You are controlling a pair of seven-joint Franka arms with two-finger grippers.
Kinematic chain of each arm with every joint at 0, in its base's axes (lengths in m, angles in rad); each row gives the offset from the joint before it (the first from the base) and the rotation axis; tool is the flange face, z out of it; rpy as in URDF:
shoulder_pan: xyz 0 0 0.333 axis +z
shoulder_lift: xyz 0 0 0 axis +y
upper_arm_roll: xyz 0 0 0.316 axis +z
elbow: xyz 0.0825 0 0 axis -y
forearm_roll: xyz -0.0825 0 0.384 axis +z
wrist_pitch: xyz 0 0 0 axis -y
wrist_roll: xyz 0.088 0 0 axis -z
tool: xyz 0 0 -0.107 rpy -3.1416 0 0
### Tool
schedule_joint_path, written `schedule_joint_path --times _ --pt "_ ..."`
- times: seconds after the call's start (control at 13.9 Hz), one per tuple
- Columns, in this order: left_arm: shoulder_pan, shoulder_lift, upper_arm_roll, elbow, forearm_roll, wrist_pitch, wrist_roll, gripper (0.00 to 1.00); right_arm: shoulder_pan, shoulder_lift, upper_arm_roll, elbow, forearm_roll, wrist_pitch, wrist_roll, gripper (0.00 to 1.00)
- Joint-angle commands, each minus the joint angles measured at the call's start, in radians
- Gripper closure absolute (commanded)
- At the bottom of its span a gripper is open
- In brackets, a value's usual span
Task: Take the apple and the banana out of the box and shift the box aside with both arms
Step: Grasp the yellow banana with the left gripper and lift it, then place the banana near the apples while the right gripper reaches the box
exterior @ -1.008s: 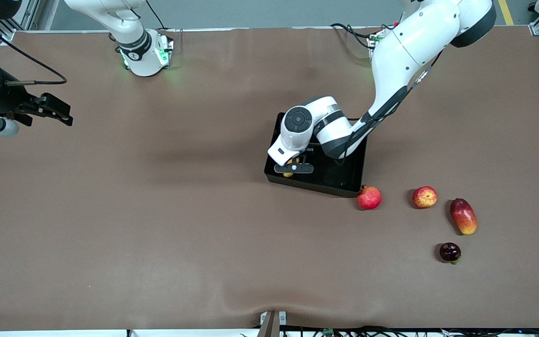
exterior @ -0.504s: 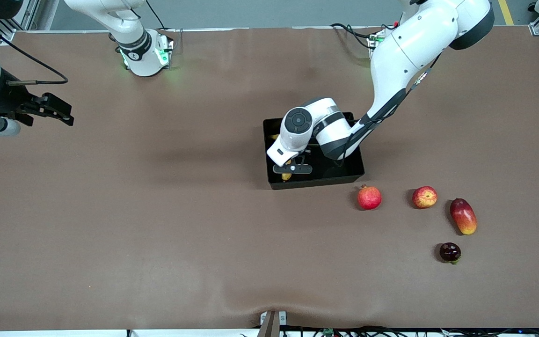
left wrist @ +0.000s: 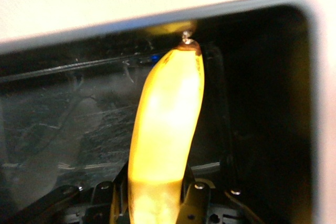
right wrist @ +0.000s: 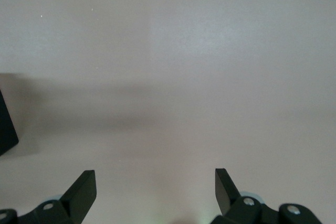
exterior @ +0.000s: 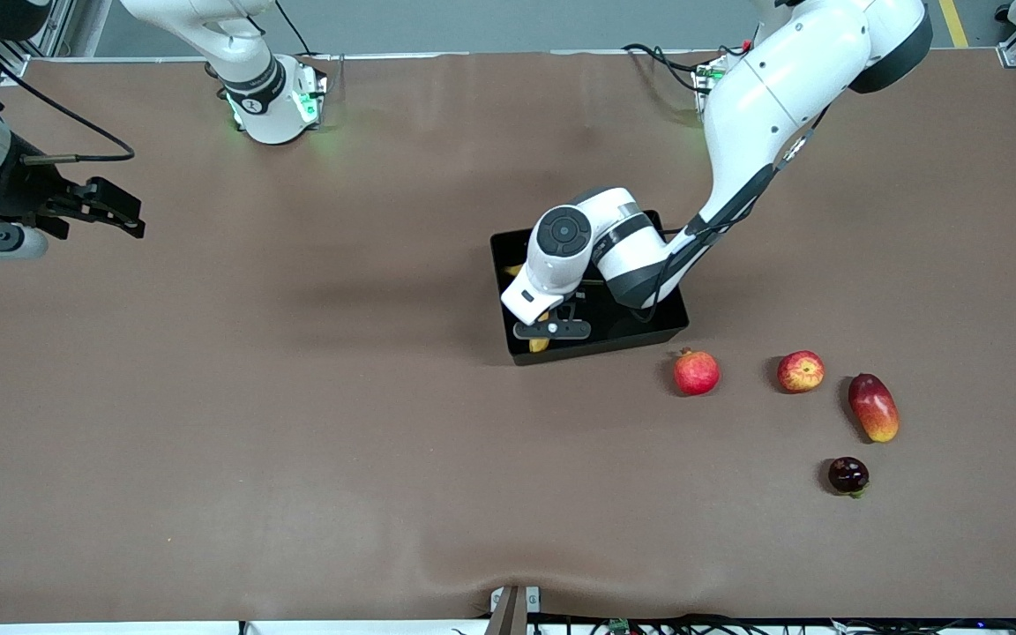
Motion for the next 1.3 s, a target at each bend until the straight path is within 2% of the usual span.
schedule_joint_path --times 0.0,0.22,0.36,0.65,0.94,1.22 --pt "-0.003 -0.032 -0.032 0.097 0.023 -0.138 -0.015 1.00 0.034 0.001 0.003 -0.041 0.001 0.028 0.029 0.00" --pt "0.021 -0.096 -0.048 0.134 0.008 -0.254 0.017 1.00 0.103 0.023 0.003 -0.095 0.007 0.117 0.029 0.00" --pt "0.059 -0.153 -0.049 0.137 -0.012 -0.304 0.060 1.00 0.158 0.069 0.003 -0.093 0.024 0.160 0.029 0.00" --pt "0.217 -0.233 -0.049 0.134 -0.071 -0.384 0.268 1.00 0.241 0.153 0.003 -0.093 0.100 0.249 0.017 0.00" --pt "0.401 -0.210 -0.048 0.134 -0.074 -0.366 0.506 1.00 0.359 0.253 0.003 -0.093 0.102 0.389 0.017 0.00" --pt "0.498 -0.138 -0.035 0.136 -0.066 -0.262 0.655 1.00 0.450 0.363 0.003 -0.095 0.110 0.579 0.029 0.00"
